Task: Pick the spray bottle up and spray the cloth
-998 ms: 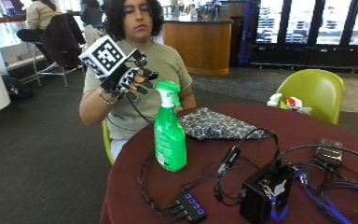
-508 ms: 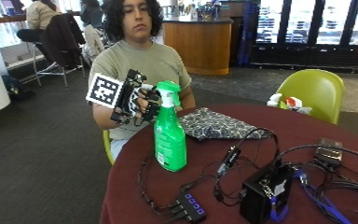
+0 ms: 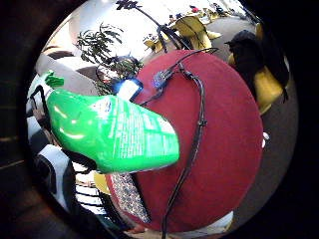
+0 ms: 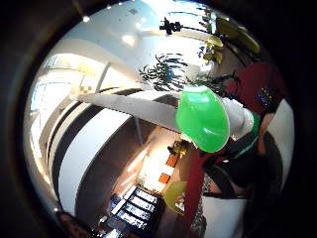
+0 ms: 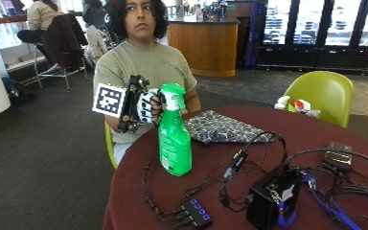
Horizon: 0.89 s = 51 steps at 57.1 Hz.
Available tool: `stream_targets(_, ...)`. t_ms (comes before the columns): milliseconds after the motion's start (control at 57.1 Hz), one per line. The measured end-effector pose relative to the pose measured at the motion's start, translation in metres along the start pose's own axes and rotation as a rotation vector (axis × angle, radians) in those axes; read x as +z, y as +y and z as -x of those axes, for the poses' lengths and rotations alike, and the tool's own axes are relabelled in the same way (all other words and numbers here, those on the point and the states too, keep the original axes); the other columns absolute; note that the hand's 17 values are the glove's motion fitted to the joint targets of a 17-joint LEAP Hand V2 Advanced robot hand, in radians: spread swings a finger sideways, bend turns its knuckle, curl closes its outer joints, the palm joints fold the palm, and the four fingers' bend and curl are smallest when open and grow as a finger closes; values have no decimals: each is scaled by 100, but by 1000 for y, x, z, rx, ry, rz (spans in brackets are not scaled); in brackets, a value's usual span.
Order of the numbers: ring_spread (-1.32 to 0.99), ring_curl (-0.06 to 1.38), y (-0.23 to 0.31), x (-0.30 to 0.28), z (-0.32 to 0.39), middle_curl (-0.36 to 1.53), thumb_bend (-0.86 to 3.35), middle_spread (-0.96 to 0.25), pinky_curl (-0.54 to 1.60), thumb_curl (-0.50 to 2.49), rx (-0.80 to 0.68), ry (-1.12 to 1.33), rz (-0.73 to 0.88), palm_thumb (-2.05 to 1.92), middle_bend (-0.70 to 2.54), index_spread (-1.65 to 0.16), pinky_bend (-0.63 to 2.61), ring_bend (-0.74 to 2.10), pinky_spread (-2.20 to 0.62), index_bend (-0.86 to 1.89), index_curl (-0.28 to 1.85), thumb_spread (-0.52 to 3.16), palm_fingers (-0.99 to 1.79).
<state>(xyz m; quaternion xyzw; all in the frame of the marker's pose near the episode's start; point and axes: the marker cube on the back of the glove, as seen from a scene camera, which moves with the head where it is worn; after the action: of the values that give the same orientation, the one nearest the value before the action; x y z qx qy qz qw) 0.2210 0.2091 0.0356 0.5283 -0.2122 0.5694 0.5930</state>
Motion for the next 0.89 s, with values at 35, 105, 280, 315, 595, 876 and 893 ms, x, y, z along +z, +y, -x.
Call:
stream_targets(35,-21,65,-1,0,1,74,-1,-21,69,69,-7,-7,-13,105,89,-26,92,102,-16,78,58,56,131)
stream_targets(105,-20,68,8,-7,2,78,0,-21,72,72,-23,-5,-6,106,93,-25,95,107,-16,81,61,56,127)
stream_targets(280,-19,67,42,-32,9,77,-8,-20,72,73,-58,124,226,95,83,-24,95,106,-20,61,61,60,99)
stream_targets(315,-19,66,45,-34,12,75,-7,-19,70,72,-55,146,206,92,77,-24,93,103,-21,54,61,62,97)
stream_targets(595,-6,43,100,-85,12,50,-4,-3,47,56,-112,265,398,69,34,-31,57,53,13,17,42,97,43)
stream_targets(876,0,36,140,-117,10,41,-4,3,40,46,-62,376,446,63,19,-34,50,42,23,13,34,100,39)
stream_targets(893,1,36,143,-117,12,41,-3,3,40,46,-36,383,437,62,19,-34,50,41,23,13,33,100,39)
